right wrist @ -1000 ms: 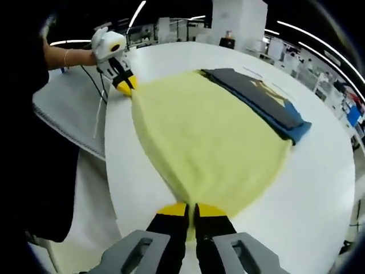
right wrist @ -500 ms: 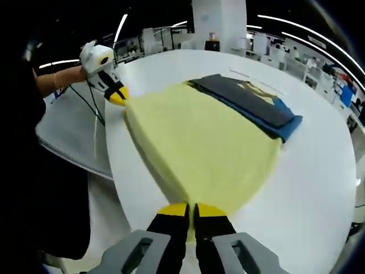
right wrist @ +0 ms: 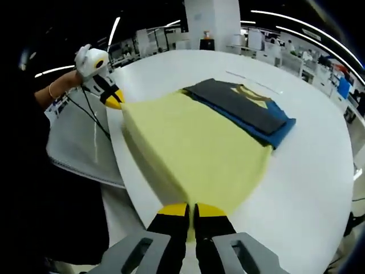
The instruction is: Fold the garment on the visible template until the final outline fits inside the template.
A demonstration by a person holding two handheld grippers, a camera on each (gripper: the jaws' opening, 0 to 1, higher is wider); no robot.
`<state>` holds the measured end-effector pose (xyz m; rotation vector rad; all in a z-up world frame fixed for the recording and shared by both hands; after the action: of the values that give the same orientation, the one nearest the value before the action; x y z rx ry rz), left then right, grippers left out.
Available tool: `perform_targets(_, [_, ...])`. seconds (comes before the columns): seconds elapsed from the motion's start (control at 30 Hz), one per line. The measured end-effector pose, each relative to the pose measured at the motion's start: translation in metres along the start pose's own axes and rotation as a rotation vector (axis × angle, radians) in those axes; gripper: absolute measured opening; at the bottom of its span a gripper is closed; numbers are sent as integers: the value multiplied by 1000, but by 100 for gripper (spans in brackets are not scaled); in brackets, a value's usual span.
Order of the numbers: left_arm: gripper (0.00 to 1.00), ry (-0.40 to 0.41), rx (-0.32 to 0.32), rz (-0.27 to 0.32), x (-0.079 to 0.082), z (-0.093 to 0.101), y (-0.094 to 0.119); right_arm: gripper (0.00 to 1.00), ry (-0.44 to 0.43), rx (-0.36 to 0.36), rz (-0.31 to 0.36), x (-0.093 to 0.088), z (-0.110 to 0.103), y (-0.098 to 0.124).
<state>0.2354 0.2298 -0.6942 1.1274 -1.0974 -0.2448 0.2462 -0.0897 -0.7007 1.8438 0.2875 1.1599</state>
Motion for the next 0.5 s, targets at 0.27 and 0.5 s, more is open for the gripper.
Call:
perform_targets(0.27, [1,48,1,-11,9,3,14,0,-46,-2,-5,7,-4,14])
perform_targets(0.5, [1,14,16,-14,20,5,30,0,-55,1,-21,12,-11,25])
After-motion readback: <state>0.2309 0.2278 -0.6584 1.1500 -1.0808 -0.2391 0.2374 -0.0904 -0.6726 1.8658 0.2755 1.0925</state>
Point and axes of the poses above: the point that each gripper's makers call its tool centre point, and the gripper's own axes: y roughly backward along the fingers, z roughly to its right, x roughly out of its top, the point moved 5 cm from there along y, roughly backward along the fingers, and after that the axes turned 1 degree about x, right-handed, at the moved point
